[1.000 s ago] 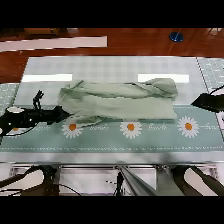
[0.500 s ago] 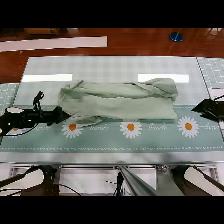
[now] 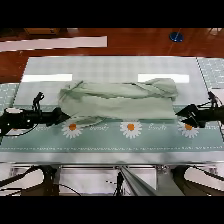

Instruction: Fold the shirts.

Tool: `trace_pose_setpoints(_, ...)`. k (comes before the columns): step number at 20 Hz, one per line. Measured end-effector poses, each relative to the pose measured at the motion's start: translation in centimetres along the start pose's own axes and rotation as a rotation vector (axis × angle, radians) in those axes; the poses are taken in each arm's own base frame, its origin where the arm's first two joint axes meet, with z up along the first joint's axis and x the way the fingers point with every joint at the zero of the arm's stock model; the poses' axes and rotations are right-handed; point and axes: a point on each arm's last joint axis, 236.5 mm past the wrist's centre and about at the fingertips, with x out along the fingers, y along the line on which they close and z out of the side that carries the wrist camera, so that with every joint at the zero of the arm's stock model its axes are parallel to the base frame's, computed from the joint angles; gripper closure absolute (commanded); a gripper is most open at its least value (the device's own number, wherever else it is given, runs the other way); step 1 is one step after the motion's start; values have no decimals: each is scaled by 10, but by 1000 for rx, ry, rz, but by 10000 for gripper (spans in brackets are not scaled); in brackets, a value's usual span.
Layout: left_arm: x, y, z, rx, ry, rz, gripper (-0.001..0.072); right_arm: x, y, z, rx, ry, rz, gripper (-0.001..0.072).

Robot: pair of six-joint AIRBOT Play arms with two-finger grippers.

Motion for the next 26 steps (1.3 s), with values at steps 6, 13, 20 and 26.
trace_pose_setpoints(6,-3,-6,4,1,-5,-20,684,39,25,8,-8,-14,13,686)
trace_pose_setpoints(13,-137,-135,100,212,-308,-301,684,-83,135,47,-267,-248,198,687)
trace_pose_setpoints(20,-421,-374,54,718,-895,-678,684,-363,328,-18,-743,-973,345,688)
trace_pose_setpoints(26,-502,-485,-95,1074,-1093,-575,685,-502,380,-153,-910,-1397,195,688)
